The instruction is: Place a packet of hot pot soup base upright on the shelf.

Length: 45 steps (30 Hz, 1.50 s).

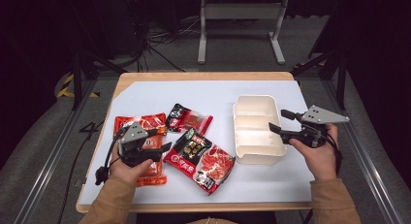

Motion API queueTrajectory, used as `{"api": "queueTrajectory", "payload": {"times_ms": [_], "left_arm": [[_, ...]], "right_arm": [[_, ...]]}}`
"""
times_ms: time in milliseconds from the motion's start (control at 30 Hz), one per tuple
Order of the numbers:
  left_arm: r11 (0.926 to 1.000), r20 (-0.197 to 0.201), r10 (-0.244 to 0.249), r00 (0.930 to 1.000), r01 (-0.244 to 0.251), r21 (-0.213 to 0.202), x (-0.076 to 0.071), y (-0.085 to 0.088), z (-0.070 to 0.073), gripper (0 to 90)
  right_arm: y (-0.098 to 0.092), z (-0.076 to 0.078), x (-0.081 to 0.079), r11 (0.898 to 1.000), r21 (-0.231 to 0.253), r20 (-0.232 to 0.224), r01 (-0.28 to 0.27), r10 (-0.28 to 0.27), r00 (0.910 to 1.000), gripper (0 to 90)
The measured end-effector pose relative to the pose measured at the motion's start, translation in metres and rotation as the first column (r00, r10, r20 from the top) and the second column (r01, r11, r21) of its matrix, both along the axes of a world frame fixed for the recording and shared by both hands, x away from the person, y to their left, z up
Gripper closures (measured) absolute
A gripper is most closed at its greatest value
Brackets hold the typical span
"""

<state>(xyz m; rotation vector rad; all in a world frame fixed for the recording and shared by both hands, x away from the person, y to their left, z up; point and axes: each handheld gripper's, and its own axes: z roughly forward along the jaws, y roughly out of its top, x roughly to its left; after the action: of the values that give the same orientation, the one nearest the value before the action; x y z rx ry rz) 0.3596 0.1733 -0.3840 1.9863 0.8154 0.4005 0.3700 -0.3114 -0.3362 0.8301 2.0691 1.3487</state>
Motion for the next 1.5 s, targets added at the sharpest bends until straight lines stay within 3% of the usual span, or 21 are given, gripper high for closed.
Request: {"api": "queueTrajectory", "payload": {"times_ms": [133, 233, 300, 400, 433, 467, 600, 767, 833, 1033, 1167, 1300, 1333, 1500], "left_arm": [[0.9998, -0.004, 0.018, 0.9998, -0.018, 0.011, 0.001, -0.004, -0.005, 37.3], [0.9992, -0.054, 0.023, 0.9983, -0.021, 0.033, 0.005, -0.008, -0.012, 37.3], [0.9984, -0.095, 0.028, 0.9950, -0.023, 0.051, 0.007, -0.010, -0.017, 37.2], [0.9972, -0.122, 0.025, 0.9922, -0.016, 0.072, 0.009, -0.013, -0.022, 37.0], [0.9966, -0.134, 0.022, 0.9907, -0.011, 0.081, 0.010, -0.015, -0.024, 37.2], [0.9963, -0.150, 0.021, 0.9885, -0.008, 0.086, 0.011, -0.016, -0.026, 38.0], [0.9953, -0.198, 0.025, 0.9799, -0.006, 0.096, 0.014, -0.018, -0.034, 42.0], [0.9966, -0.265, 0.026, 0.9640, -0.005, 0.082, 0.020, -0.017, -0.043, 43.2], [0.9953, -0.273, 0.027, 0.9615, -0.001, 0.096, 0.022, -0.017, -0.046, 43.3], [0.9961, -0.302, 0.021, 0.9530, 0.006, 0.088, 0.023, -0.020, -0.052, 48.2], [0.9949, -0.302, 0.014, 0.9531, 0.017, 0.100, 0.023, -0.023, -0.055, 51.3], [0.9959, -0.315, -0.001, 0.9492, 0.029, 0.085, 0.023, -0.025, -0.055, 64.1], [0.9959, -0.326, -0.007, 0.9452, 0.036, 0.083, 0.023, -0.026, -0.055, 67.1], [0.9976, -0.343, 0.000, 0.9394, 0.023, 0.065, 0.023, -0.026, -0.055, 75.1]], "right_arm": [[0.005, -0.001, -0.001, 1.000, -0.020, 0.007, -0.019, 0.019, 0.9998, 37.4], [0.009, -0.003, -0.001, 0.999, -0.025, -0.007, -0.041, 0.041, 0.9992, 39.1], [0.012, -0.004, -0.001, 0.998, -0.038, 0.008, -0.048, 0.048, 0.9988, 39.4], [0.014, -0.004, -0.001, 0.997, -0.044, 0.025, -0.059, 0.060, 0.9979, 39.0], [0.015, -0.004, -0.001, 0.998, -0.041, 0.013, -0.057, 0.057, 0.9983, 40.2], [0.016, -0.004, -0.001, 0.998, -0.027, -0.016, -0.061, 0.060, 0.9980, 40.6], [0.017, -0.006, 0.000, 0.998, -0.043, -0.051, -0.051, 0.049, 0.9975, 40.7], [0.020, -0.007, 0.000, 0.997, -0.057, -0.058, -0.053, 0.050, 0.9971, 41.2], [0.021, -0.007, -0.001, 0.997, -0.059, -0.057, -0.057, 0.054, 0.9969, 41.1], [0.023, -0.008, 0.000, 0.996, -0.066, -0.061, -0.054, 0.050, 0.9968, 40.3], [0.024, -0.010, 0.001, 0.997, -0.061, -0.073, -0.056, 0.051, 0.9960, 39.1], [0.025, -0.010, 0.001, 0.996, -0.066, -0.077, -0.054, 0.049, 0.9959, 39.1], [0.025, -0.011, 0.001, 0.996, -0.066, -0.078, -0.054, 0.049, 0.9958, 39.1], [0.026, -0.011, 0.001, 0.996, -0.063, -0.080, -0.057, 0.052, 0.9955, 38.6]]}}
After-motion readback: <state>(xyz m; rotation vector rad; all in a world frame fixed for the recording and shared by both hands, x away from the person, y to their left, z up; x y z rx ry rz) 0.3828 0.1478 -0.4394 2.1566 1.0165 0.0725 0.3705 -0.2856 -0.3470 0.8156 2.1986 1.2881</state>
